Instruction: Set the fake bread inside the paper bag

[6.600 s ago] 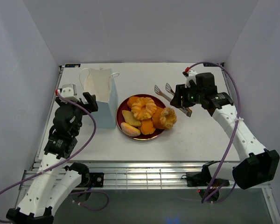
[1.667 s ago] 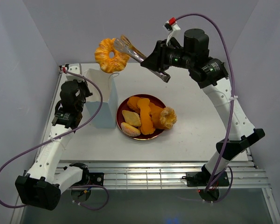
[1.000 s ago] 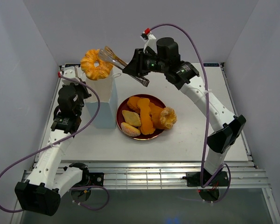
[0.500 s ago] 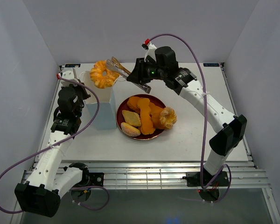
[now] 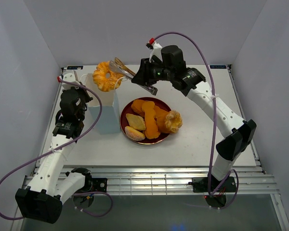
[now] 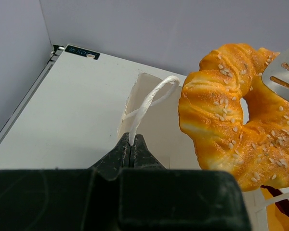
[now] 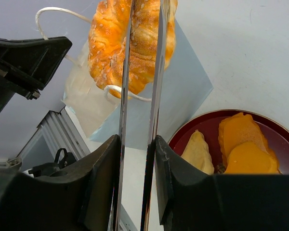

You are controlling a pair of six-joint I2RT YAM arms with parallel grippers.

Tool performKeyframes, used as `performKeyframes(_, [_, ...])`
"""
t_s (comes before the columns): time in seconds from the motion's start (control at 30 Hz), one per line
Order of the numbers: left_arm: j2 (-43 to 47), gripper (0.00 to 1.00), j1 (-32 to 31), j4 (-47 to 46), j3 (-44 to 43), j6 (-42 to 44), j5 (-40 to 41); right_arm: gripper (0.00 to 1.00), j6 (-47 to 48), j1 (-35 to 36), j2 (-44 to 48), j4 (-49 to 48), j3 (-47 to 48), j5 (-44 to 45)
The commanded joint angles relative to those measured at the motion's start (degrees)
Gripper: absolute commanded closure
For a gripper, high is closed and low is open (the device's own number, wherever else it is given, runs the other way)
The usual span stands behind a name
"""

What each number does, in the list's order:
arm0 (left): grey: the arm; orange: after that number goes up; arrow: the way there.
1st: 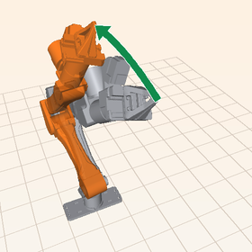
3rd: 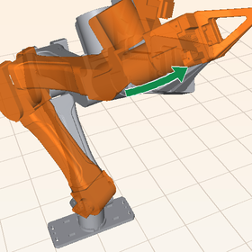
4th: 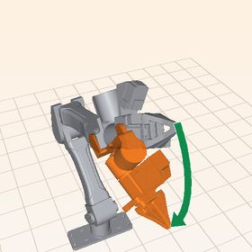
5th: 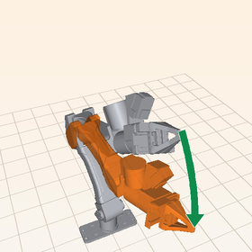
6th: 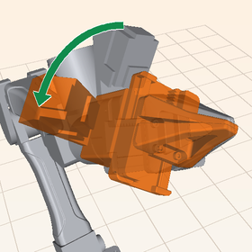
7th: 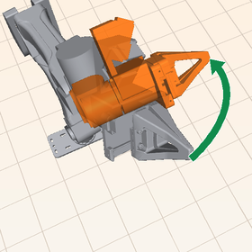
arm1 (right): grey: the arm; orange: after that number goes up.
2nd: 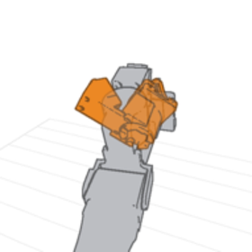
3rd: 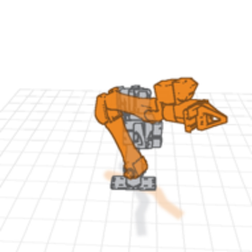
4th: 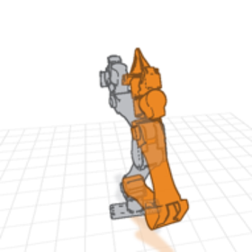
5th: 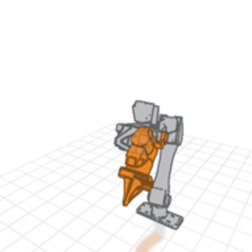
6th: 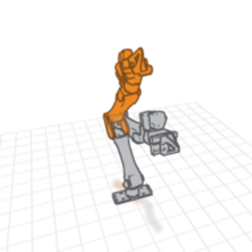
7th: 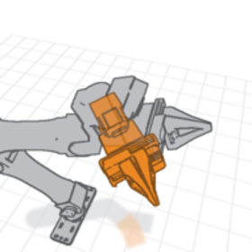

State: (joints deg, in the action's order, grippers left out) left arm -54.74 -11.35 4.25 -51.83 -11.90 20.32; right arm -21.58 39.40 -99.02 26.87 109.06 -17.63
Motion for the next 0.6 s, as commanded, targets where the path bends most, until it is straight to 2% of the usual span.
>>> performKeyframes(0.0, [-0.1,1.00,0.2,0.2,-0.3,-0.2,-1.3,0.84,1.1,0.6,-0.5,-2.8,4.9,-2.1])
performKeyframes(0.07, [-0.3,1.00,0.2,0.1,-0.4,-0.3,-2.2,0.80,1.2,0.8,-1.1,-2.4,6.3,-2.5])
performKeyframes(0.13, [-0.1,1.00,0.2,0.0,-0.3,0.0,-2.9,0.72,1.4,1.2,-2.0,-2.1,7.3,-2.6])
performKeyframes(0.33, [0.2,1.00,0.2,-0.2,-0.3,0.1,-3.8,0.66,1.5,1.6,-3.6,-0.6,9.9,-2.6])
performKeyframes(0.4, [0.2,1.00,0.2,-0.1,-0.3,0.2,-3.2,0.59,1.6,1.7,-3.6,-0.3,9.9,-2.3])
performKeyframes(0.57, [0.3,1.00,0.2,0.2,-0.2,0.2,-1.3,0.56,1.8,1.6,-3.9,0.4,9.9,-2.3])
